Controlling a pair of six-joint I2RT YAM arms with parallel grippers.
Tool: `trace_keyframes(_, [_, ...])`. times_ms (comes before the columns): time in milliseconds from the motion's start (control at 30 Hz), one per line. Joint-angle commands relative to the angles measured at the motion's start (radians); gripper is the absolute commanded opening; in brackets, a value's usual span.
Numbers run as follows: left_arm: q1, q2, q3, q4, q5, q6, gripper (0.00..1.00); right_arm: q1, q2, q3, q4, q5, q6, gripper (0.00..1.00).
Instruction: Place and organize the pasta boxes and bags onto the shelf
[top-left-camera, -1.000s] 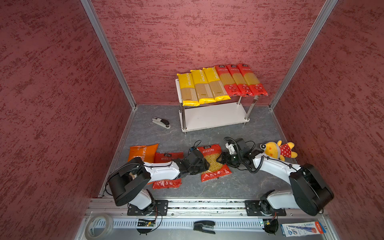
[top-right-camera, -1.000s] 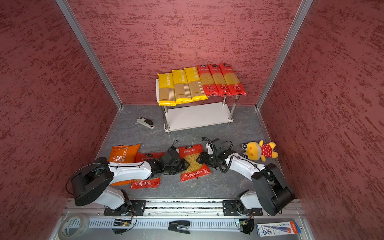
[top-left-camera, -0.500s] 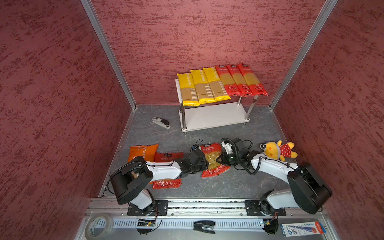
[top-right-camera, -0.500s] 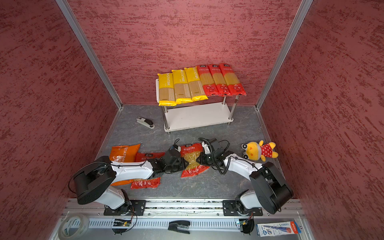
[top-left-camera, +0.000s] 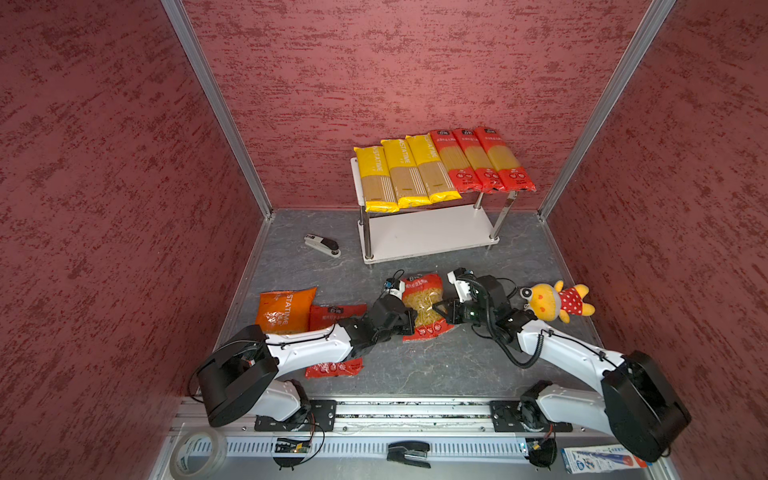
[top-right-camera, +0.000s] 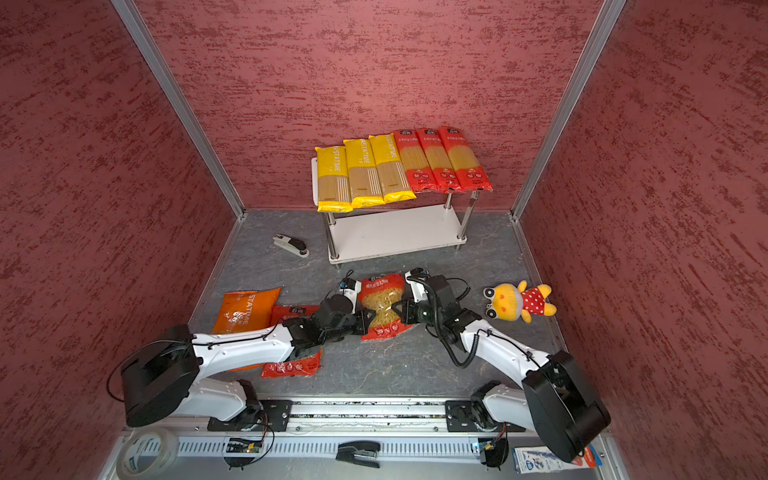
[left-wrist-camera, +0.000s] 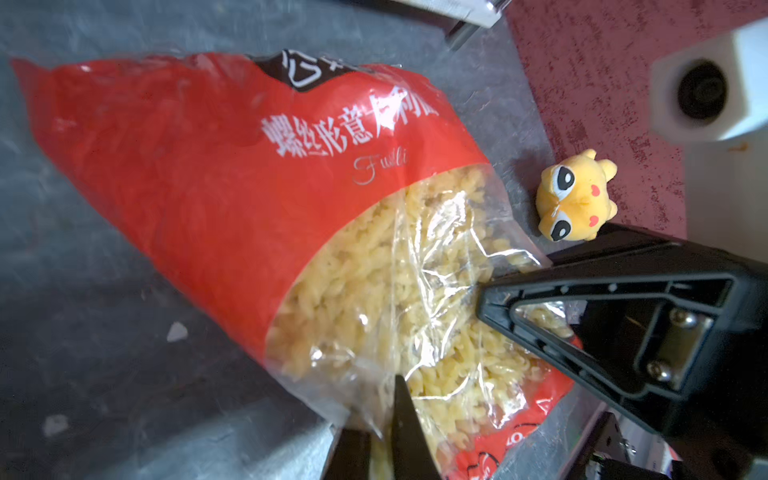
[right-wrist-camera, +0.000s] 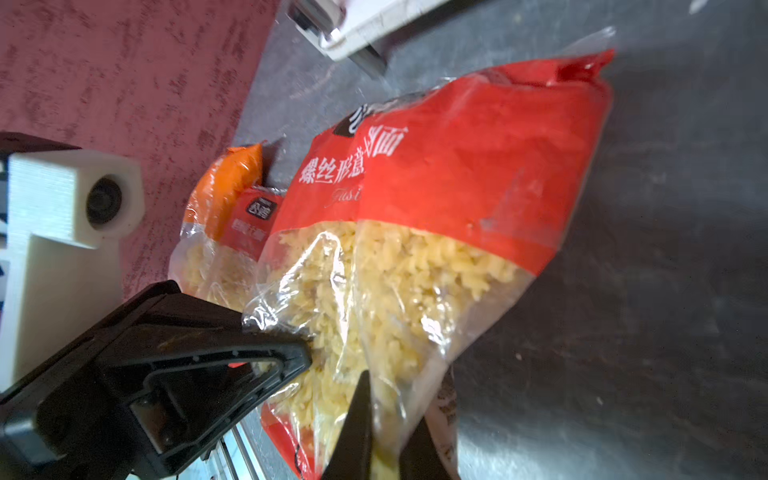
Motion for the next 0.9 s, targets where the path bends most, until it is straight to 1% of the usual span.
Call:
trace_keyframes(0, [0.025,-0.039,0.050,0.172,-0.065,0.206,0.00,-0.024,0.017,0.090,0.270,0.021,-0.065,0.00])
trace_keyframes(100, [0.106,-0.011,0.087,0.239,-0.038,0.259,0.00,-0.059,0.114,0.191,0.345,0.032,-0.083,0.00])
trace_keyframes(167, [0.152,0.036,0.151,0.246,-0.038,0.312,0.00,-0.087,0.193,0.265,0.393,0.033,-0.077,0.00])
trace_keyframes(233, [0.183,0.087,0.212,0.266,-0.056,0.369,0.00,-0.117,0.273,0.319,0.441,0.039,-0.057,0.00])
trace_keyframes(333, [0.223,0.172,0.296,0.279,-0.080,0.412,0.00,-0.140,0.381,0.407,0.496,0.069,-0.046,0.00])
trace_keyframes(500, [0.268,0.299,0.372,0.280,-0.106,0.411,0.00,-0.147,0.533,0.533,0.536,0.094,-0.021,0.00])
trace_keyframes(700, [0.301,0.394,0.416,0.277,-0.143,0.400,0.00,-0.148,0.672,0.642,0.544,0.110,0.019,0.00])
trace_keyframes(767, [0.309,0.414,0.435,0.253,-0.145,0.401,0.03,-0.151,0.716,0.674,0.528,0.111,0.043,0.00])
trace_keyframes(867, [0.315,0.434,0.460,0.198,-0.153,0.410,0.11,-0.154,0.766,0.707,0.518,0.106,0.072,0.00])
